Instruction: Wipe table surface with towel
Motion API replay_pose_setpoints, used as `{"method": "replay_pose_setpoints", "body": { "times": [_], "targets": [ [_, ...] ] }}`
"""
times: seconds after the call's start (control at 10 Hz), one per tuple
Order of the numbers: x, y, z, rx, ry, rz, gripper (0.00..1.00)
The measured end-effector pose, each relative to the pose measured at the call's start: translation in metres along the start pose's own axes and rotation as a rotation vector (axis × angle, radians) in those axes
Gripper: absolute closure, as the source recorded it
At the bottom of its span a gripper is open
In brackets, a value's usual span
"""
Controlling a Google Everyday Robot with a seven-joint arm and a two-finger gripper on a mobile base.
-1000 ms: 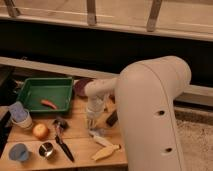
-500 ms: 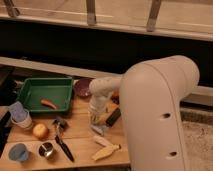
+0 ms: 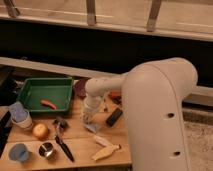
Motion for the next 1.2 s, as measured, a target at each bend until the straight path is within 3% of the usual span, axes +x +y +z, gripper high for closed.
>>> {"method": "replay_pose_setpoints", "body": {
  "times": [0.2,0.5,0.7,1.0,1.2],
  "targets": [
    [0.031,0.010,0.018,0.013,0.079,-0.014,1.00],
    [0.054,-0.003,0.026,0.035,0.113,0.036,1.00],
    [0.046,-0.011,0.021,0.044,0.102,0.058,1.00],
    [-0.003,-0.023,0.002,0.047,0.073,0.045,1.00],
    [-0.026,-0.014,-0.005,0.031,0.064,0.003,1.00]
  ]
}}
